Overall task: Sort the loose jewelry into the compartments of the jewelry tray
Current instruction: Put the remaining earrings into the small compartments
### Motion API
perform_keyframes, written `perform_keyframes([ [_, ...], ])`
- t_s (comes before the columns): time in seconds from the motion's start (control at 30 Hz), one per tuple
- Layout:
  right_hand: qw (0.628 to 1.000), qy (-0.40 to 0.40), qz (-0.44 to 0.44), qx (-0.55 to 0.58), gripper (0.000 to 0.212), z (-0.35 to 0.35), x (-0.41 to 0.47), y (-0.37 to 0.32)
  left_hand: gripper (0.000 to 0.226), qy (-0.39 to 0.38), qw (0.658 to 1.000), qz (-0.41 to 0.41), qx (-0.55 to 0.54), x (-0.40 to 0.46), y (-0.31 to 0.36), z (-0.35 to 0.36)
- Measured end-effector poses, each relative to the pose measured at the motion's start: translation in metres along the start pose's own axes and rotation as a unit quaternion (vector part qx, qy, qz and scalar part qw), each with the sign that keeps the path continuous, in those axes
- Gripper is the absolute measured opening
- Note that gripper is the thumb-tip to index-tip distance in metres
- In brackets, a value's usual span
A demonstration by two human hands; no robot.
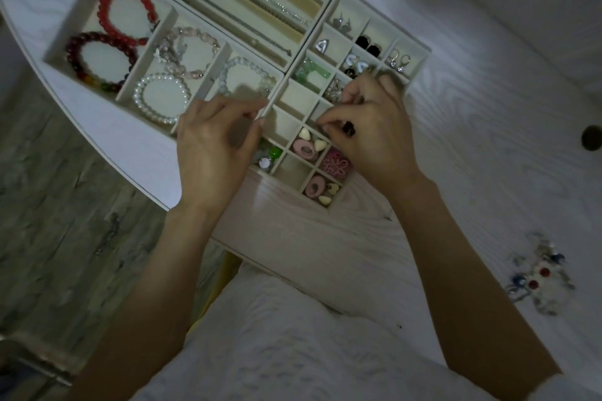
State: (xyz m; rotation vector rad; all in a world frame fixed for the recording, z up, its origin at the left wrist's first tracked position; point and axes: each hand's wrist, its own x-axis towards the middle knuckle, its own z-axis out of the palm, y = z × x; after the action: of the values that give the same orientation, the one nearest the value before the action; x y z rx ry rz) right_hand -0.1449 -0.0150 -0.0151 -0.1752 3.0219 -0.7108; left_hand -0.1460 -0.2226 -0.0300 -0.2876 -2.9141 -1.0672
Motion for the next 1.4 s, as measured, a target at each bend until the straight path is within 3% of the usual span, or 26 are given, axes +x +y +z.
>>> perform_keyframes([
  [0.5, 0.979, -0.150, -0.134, -0.029, 0.018, -0.012, 0.030, 0.006, 0.022, 0.001, 1.000, 0.008, 0.008, 0.000, 0.000, 0.001],
  [0.73, 0.967, -0.147, -0.199, -0.056, 0.013, -0.010, 0.039, 0.013, 0.021, 0.000, 1.000, 0.014, 0.018, 0.001, 0.001, 0.000],
  [0.83, 0.972, -0.118, -0.196, -0.047, 0.009, -0.007, 0.034, 0.017, 0.021, 0.000, 1.000, 0.011, 0.020, 0.001, 0.001, 0.000],
  [1.03, 0.989, -0.065, -0.130, 0.019, 0.021, -0.002, 0.021, 0.020, 0.021, 0.000, 1.000, 0.012, 0.025, 0.001, 0.001, 0.001],
  [1.2, 0.996, -0.008, -0.093, -0.010, 0.012, 0.003, 0.017, 0.014, 0.021, 0.001, 1.000, 0.011, 0.025, 0.001, 0.001, 0.001],
  [1.4, 0.983, -0.130, -0.121, 0.050, 0.015, -0.006, 0.026, 0.019, 0.022, 0.000, 1.000, 0.014, 0.026, 0.001, 0.001, 0.001],
])
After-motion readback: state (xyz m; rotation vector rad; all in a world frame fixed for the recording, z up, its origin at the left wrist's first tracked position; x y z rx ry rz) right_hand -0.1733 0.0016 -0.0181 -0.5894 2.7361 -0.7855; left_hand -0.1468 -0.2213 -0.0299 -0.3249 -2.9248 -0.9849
